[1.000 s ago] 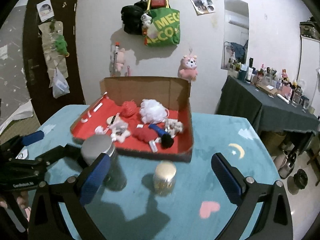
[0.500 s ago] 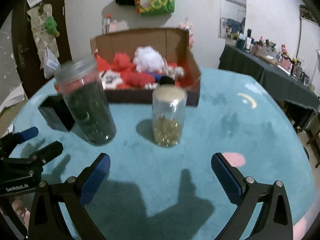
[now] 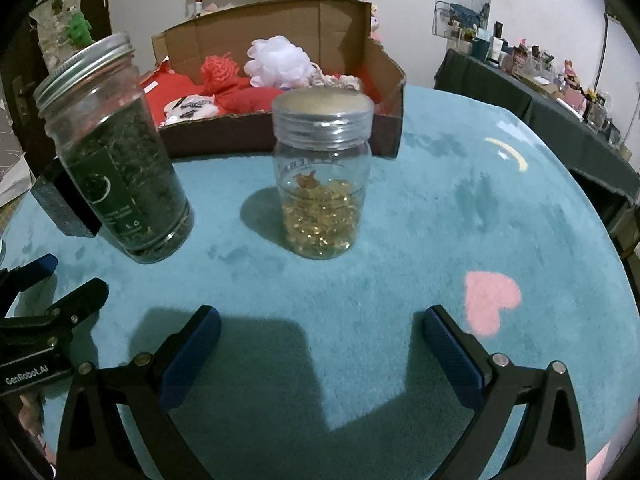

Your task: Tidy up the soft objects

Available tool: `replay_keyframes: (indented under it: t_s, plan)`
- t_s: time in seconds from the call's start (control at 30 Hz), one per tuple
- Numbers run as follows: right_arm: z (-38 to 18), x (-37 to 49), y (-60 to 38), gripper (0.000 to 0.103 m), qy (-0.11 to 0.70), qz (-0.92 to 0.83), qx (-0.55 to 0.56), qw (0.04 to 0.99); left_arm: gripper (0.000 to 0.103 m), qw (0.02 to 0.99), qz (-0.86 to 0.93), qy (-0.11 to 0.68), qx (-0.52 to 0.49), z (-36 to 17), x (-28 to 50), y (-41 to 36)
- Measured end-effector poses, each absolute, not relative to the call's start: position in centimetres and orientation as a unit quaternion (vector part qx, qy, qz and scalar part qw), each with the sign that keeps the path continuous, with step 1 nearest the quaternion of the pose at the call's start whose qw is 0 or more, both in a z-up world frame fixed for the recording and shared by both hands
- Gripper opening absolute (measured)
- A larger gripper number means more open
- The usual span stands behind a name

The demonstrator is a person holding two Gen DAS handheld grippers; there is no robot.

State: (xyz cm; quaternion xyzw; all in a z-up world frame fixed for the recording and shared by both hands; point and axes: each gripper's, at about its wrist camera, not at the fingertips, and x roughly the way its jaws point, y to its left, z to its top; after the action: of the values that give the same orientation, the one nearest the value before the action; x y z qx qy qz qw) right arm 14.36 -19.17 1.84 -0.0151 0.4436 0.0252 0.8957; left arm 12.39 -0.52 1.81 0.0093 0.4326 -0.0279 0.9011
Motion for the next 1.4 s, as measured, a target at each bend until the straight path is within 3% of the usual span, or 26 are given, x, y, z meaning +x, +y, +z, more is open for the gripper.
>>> replay_keyframes:
  t_s: [1.4]
  plan:
    - [1.90,14.15,-18.87,0.103,0.443,0.022,-0.018,0.896,0.103,0.899,-0.022,0.438,0.009,1.67,12.15,-0.44]
